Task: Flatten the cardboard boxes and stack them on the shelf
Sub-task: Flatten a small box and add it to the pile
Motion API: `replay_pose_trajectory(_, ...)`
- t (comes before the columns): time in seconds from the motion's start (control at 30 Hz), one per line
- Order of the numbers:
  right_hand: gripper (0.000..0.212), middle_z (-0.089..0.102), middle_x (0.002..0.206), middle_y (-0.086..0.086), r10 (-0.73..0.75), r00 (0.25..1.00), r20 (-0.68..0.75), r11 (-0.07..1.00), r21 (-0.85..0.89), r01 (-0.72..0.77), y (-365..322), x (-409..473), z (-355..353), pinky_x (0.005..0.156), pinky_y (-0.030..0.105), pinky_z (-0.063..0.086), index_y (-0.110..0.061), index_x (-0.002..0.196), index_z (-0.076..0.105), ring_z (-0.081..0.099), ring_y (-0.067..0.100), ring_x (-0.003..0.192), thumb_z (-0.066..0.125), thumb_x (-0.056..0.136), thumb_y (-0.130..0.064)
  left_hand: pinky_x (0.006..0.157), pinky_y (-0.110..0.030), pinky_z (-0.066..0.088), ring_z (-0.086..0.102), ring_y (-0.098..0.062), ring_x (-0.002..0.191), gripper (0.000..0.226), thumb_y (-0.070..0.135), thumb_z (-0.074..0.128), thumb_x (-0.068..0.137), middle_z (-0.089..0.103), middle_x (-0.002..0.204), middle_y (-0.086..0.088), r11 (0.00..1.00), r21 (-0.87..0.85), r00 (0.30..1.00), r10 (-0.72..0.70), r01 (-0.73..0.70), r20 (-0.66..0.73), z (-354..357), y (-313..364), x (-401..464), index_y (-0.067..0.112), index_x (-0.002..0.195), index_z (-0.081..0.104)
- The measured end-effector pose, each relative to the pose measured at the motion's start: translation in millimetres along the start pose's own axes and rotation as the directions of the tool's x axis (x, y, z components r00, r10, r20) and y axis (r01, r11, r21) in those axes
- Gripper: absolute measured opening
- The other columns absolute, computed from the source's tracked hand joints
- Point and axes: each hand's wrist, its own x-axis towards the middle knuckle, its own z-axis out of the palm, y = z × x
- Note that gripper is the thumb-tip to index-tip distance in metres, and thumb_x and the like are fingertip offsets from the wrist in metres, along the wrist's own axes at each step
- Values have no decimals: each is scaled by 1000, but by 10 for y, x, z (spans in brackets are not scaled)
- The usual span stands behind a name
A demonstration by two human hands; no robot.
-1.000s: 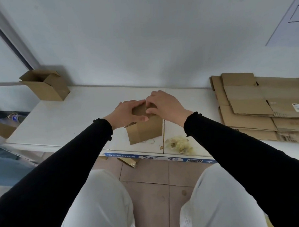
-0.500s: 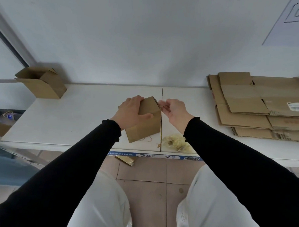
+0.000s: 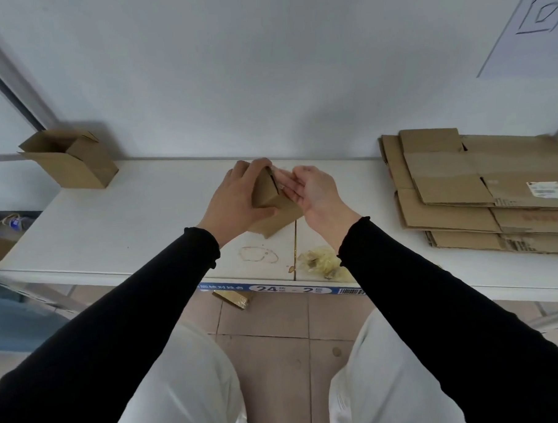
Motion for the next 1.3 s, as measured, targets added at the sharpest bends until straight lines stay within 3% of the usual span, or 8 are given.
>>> replay_pose_trajectory(0.23, 16, 72, 92, 13, -45, 998, -44, 972, -231, 33, 113, -116, 272, 61, 26, 58, -8, 99, 58, 72, 15, 72, 43, 103, -5, 99, -35, 44, 44, -14, 119, 77, 28, 85, 73, 45, 127, 11, 961, -268, 991, -92, 62, -98, 82, -97, -290, 38, 133, 40)
replay_pose_trajectory(0.4, 14, 77, 93, 4, -194, 968, 159, 752, -609, 251, 201, -87, 197, 71, 34, 62, -11, 97, 56, 75, 21, 85, 50, 105, -22, 96, -26, 44, 52, -8, 120, 69, 36, 87, 73, 55, 125, 11, 896, -424, 983, -173, 133, -57, 241, -142, -381, 35, 125, 43)
replay_pose_trajectory(0.53, 15, 75, 98, 5, -71, 989, 131, 737, -661, 141, 288, -21, 171, 78, 40, 62, -9, 101, 55, 74, 24, 82, 47, 107, -19, 95, -24, 43, 53, -1, 117, 65, 38, 89, 73, 58, 121, 16, 845, -502, 973, -228, 185, -25, 347, -259, -423, 32, 121, 44)
replay_pose_trajectory(0.67, 14, 70, 88, 0, -232, 971, 51, 679, -706, 199, 295, 55, 233, 64, 30, 62, -13, 98, 56, 74, 13, 73, 46, 106, -18, 104, -38, 49, 55, -5, 115, 61, 35, 89, 74, 58, 119, 13, 823, -536, 969, -243, 187, -35, 355, -352, -420, 34, 117, 46)
replay_pose_trajectory(0.8, 17, 75, 95, 6, -205, 977, -56, 736, -667, 116, 325, 201, 246, 72, 41, 64, -18, 94, 55, 77, 21, 74, 42, 105, -20, 102, -40, 51, 55, -8, 116, 59, 40, 87, 76, 56, 122, 11, 845, -510, 974, -218, 162, -53, 353, -390, -418, 35, 119, 48)
replay_pose_trajectory(1.0, 18, 71, 88, 11, -269, 928, -257, 879, -460, 127, 65, 306, 21, 49, 29, 53, -19, 94, 49, 66, 18, 63, 38, 107, -14, 104, -32, 50, 53, -2, 117, 64, 42, 84, 79, 50, 122, 15, 866, -472, 970, -230, 166, -80, 306, -565, -456, 40, 134, 52)
replay_pose_trajectory(1.17, 12, 65, 70, -5, -526, 849, 54, 550, -740, 388, 187, 273, -7, 59, 27, 48, -23, 94, 58, 59, 11, 62, 52, 97, -13, 101, -20, 44, 49, 2, 120, 73, 47, 82, 79, 47, 126, 16, 871, -459, 971, -231, 176, -67, 327, -579, -459, 43, 144, 48)
replay_pose_trajectory(1.3, 16, 68, 88, -11, -484, 742, 465, 51, -831, 554, 335, 230, 55, 77, 27, 49, -24, 94, 65, 61, 8, 84, 51, 100, -17, 105, -26, 43, 44, -3, 123, 73, 46, 82, 79, 38, 142, 15, 915, -371, 976, -201, 158, -80, 325, -587, -466, 42, 144, 48)
